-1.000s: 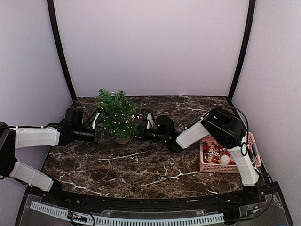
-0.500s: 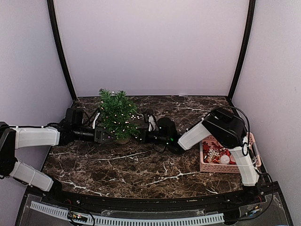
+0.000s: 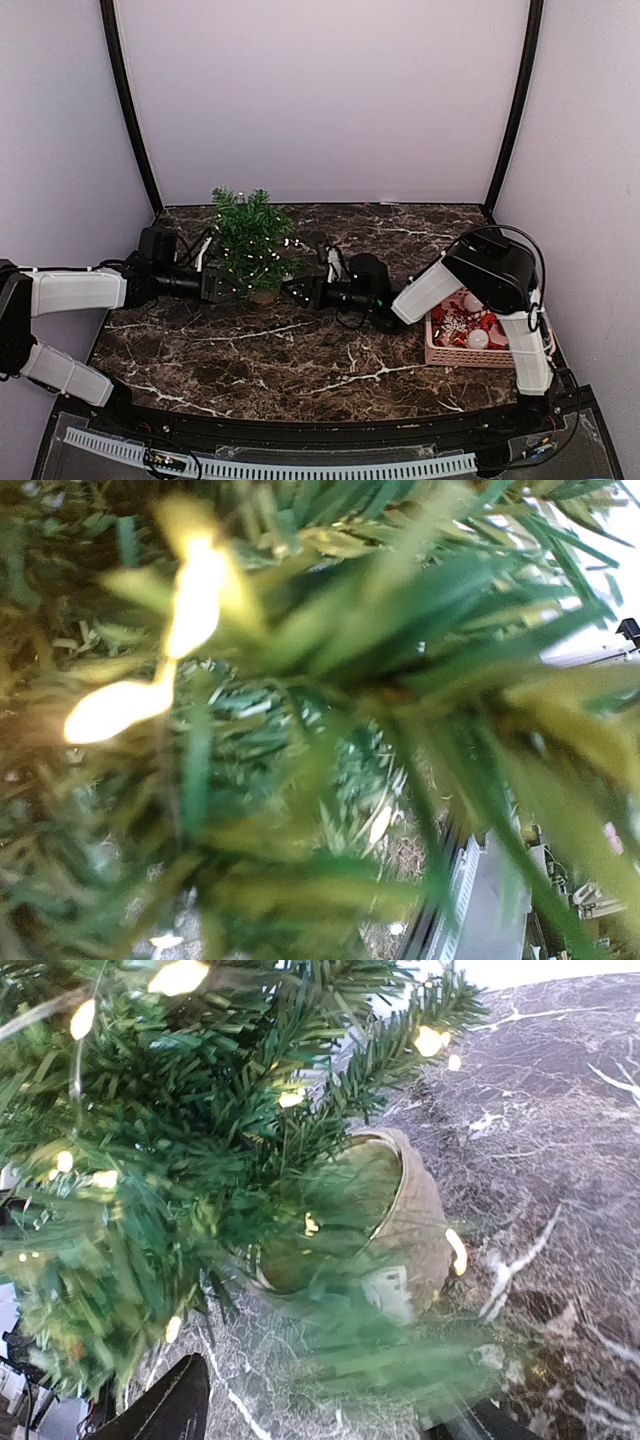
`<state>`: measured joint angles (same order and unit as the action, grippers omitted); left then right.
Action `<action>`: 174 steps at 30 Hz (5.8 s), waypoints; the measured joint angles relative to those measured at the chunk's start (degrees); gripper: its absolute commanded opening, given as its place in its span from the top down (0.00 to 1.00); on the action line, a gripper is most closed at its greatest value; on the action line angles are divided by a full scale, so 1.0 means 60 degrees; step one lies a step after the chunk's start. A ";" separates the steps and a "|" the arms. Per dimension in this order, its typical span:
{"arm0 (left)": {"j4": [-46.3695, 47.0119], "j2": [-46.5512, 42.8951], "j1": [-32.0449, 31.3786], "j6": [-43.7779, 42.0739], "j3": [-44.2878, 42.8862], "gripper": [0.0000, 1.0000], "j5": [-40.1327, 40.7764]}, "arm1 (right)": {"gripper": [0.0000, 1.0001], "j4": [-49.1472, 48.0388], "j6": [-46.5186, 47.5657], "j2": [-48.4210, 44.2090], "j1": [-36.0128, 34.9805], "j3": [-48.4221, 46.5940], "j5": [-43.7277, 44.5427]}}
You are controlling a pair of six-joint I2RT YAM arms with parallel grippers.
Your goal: Decorate the small christmas tree
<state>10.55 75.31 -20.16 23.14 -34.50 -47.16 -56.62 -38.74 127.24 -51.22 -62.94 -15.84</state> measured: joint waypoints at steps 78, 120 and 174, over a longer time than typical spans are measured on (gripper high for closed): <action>-0.2874 -0.2710 -0.2495 -0.3242 -0.2189 0.34 0.3461 | 0.22 0.6430 -0.0357 -0.3872 0.0499 0.0776 0.6204; -0.3013 -0.3115 0.0335 -0.0787 -0.1960 0.31 0.3577 | 1.00 0.5945 -0.0630 -0.2004 0.0696 -0.0106 0.2896; -0.1982 -0.2492 0.0488 0.0758 0.0197 0.88 0.3399 | 1.00 0.3832 0.0565 -0.2677 0.0211 -0.1115 0.1282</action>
<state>-1.34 60.36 -17.23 27.68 -33.32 -26.76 -33.63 -35.35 111.18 -49.95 -69.63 -8.14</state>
